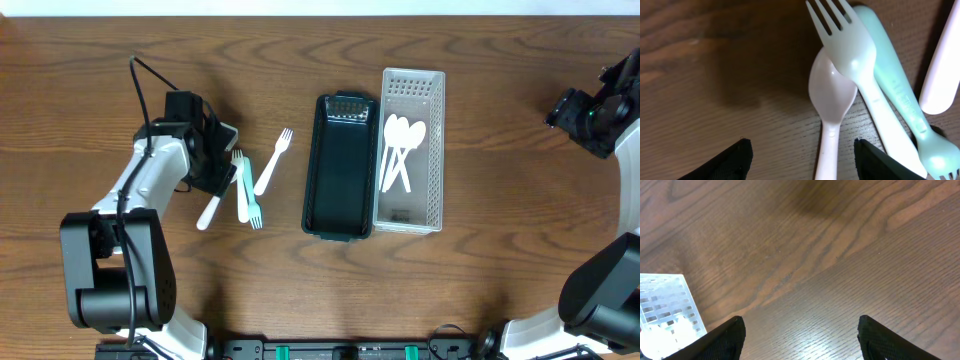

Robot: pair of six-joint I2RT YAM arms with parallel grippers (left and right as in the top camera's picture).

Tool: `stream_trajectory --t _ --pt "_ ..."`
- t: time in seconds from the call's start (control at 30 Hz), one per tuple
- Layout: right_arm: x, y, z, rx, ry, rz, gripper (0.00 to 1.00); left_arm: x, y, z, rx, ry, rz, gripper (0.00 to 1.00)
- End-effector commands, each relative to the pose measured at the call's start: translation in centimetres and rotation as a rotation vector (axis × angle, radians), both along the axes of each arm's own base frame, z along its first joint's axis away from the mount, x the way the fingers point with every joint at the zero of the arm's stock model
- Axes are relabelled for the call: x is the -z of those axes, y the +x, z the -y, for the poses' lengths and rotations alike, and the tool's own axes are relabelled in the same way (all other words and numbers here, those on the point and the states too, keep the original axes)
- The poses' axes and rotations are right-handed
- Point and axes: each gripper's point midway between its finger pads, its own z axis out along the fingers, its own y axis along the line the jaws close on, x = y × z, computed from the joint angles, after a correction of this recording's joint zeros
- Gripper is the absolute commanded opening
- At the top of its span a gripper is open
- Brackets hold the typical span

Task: Pack container
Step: 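Reach the left gripper to the white spoon and grasp it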

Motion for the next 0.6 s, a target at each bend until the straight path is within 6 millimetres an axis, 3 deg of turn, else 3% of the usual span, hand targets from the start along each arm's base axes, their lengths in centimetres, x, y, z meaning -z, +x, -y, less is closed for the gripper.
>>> stream_trajectory --t 0.0,0.3,0.57 --pt "0.4 -0.1 0.4 -0.002 -0.001 -0.009 0.74 1.1 -0.7 0.0 0.012 -0.004 -0.031 0.64" --pt "0.4 -0.1 0.4 -0.002 -0.001 -0.01 0.74 2.9 -1.5 0.4 0.015 -0.026 -0.076 0.64" --pt "0.5 -0.3 0.3 -0.002 0.002 -0.016 0.74 4.0 -1.4 1.0 0.032 -0.026 -0.09 0.54"
